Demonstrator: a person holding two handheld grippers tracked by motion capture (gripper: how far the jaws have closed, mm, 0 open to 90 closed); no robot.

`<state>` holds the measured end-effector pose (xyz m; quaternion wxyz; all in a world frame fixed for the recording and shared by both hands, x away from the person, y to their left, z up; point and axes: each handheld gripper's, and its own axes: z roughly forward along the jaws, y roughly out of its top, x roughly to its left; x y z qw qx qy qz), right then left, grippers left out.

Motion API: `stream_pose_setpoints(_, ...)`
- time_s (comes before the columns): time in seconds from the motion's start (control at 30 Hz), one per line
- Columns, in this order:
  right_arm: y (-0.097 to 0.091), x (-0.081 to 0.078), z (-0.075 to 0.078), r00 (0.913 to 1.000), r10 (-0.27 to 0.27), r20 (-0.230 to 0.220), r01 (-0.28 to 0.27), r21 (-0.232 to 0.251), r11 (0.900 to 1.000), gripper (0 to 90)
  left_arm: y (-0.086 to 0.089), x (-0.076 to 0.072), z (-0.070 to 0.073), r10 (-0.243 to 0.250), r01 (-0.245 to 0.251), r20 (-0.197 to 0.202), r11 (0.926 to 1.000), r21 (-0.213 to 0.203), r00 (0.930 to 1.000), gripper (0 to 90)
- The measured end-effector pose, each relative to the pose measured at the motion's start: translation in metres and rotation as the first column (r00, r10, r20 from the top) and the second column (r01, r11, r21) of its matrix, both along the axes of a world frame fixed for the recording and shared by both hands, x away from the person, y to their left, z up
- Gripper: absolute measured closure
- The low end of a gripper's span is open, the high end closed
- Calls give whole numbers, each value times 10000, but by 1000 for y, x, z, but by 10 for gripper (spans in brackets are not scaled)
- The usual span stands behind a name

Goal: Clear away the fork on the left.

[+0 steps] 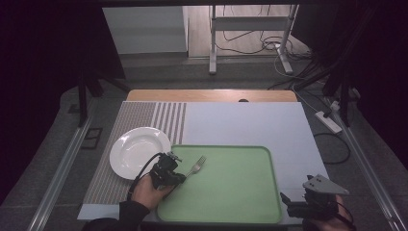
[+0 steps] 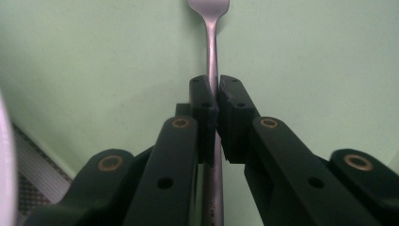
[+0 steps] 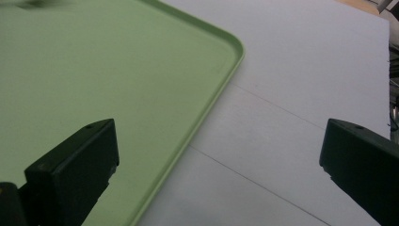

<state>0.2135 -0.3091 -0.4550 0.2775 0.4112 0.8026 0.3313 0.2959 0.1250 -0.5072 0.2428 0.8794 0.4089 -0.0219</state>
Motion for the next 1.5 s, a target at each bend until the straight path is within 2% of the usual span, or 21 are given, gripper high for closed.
stream_pose_setpoints(0.17, 0, 0, 0, 10000, 23, 17, -23, -46, 10000, 0, -2, -4, -3, -129, 130, -50, 9997, 199, 9999, 833)
stream_pose_setpoints(0.3, 0, 0, 0, 10000, 34, 0, -34, -1, 10000, 0, -3, -3, 5, -295, 293, 532, 9996, 33, 9982, 716)
stream_pose_setpoints(0.37, 0, 0, 0, 10000, 38, -1, -38, -7, 10000, 0, -7, -3, 9, -495, 512, 761, 9985, -214, 9959, 746)
stream_pose_setpoints(0.43, 0, 0, 0, 10000, 37, -3, -37, -13, 10000, 0, -14, -2, 11, -821, 846, 889, 9961, -248, 9926, 829)
stream_pose_setpoints(0.5, 0, 0, 0, 10000, 42, 5, -42, -21, 10000, 0, -22, -1, 10, -1092, 1101, 867, 9939, -64, 9902, 889)
stream_pose_setpoints(0.6, 0, 0, 0, 10000, 44, 21, -44, -23, 10000, 0, -31, 2, 3, -1273, 1257, 697, 9917, 263, 9894, 891)
stream_pose_setpoints(0.73, 0, 0, 0, 10000, 45, 19, -45, 35, 10000, 0, -29, 6, -3, -1195, 1170, 502, 9918, 506, 9916, 890)
stream_pose_setpoints(0.8, 0, 0, 0, 10000, 45, 5, -45, 44, 10000, 0, -25, 8, -4, -1072, 1059, 396, 9938, 325, 9935, 890)
stream_pose_setpoints(1.0, 0, 0, 0, 10000, 43, 5, -43, 43, 10000, 0, -17, 11, -5, -905, 898, 300, 9957, 235, 9954, 890)
stream_pose_setpoints(1.5, 0, 0, 0, 10000, 61, 1, -61, 40, 10000, 0, 15, 19, -5, -121, 118, 122, 9997, 235, 9999, 889)
